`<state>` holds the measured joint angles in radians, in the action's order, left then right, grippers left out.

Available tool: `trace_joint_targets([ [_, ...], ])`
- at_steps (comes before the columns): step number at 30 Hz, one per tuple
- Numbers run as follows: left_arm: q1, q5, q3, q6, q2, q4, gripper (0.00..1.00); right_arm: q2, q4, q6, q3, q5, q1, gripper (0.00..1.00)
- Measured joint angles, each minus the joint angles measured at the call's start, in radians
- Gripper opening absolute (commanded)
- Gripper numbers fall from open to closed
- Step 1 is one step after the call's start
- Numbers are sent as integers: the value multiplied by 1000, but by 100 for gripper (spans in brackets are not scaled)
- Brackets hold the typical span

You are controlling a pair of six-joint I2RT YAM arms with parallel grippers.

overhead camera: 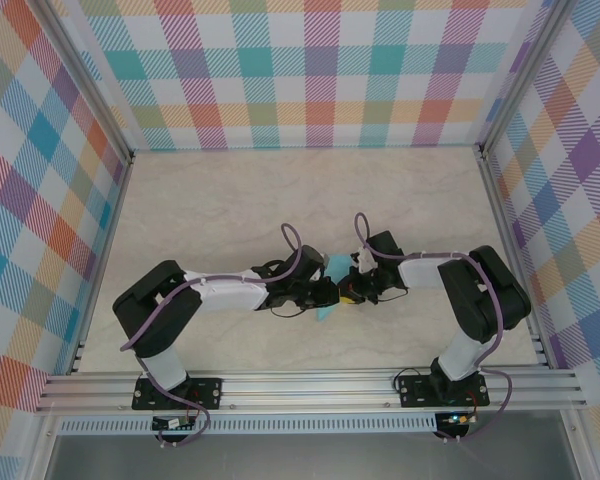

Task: Fold a paper plane with a square sheet of paper (pick it up from the middle)

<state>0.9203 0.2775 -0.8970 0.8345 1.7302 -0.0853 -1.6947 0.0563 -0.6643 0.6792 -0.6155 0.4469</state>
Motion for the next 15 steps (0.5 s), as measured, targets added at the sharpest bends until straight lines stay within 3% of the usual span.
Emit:
trace_joint_targets([
  [6,0,2,0,11,3,-5,12,-4,12,0,8,0,-1,4],
  [10,0,1,29,18,-11,-34,0,-5,16,-1,10,1,-1,4],
  [15,0,-1,80,30,-30,-24,0,-6,18,-1,13,1,-1,4],
])
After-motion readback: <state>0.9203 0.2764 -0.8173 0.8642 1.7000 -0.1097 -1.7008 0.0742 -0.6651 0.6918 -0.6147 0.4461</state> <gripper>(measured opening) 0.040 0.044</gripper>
